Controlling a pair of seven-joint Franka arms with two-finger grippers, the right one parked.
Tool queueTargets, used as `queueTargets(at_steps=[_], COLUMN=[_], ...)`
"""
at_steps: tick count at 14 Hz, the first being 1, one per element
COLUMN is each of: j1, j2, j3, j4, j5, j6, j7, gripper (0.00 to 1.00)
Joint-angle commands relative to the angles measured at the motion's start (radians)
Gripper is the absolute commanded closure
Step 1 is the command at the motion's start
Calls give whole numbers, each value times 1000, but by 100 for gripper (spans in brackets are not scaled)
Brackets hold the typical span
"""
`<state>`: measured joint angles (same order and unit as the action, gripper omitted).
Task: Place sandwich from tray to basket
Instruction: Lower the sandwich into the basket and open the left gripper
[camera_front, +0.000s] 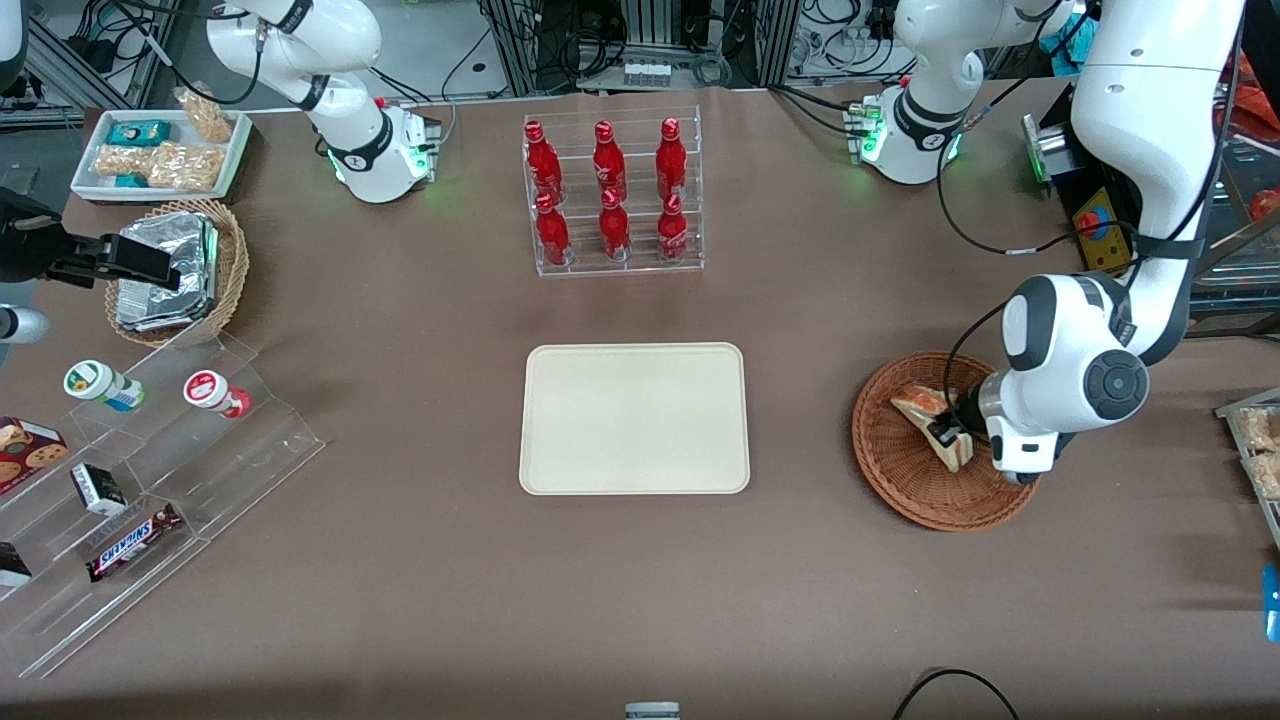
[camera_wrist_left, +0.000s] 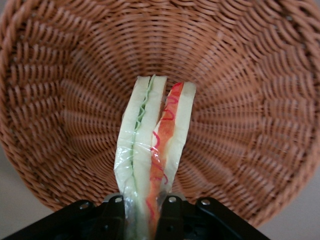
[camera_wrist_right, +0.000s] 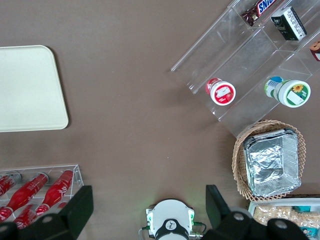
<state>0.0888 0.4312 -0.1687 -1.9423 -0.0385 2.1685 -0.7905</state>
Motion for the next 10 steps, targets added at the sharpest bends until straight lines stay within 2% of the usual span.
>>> queueTargets(at_steps=[1, 2, 3, 4, 10], j1=[9, 9, 20, 20, 16], j2=[-26, -26, -23, -19, -20], j3=[11, 12, 12, 12, 12], j4=[-37, -35, -35, -29, -26], j5=[14, 14, 14, 14, 12], j6=[7, 5, 5, 7, 1], j7=[27, 27, 27, 22, 34], gripper=[87, 81, 43, 0, 0])
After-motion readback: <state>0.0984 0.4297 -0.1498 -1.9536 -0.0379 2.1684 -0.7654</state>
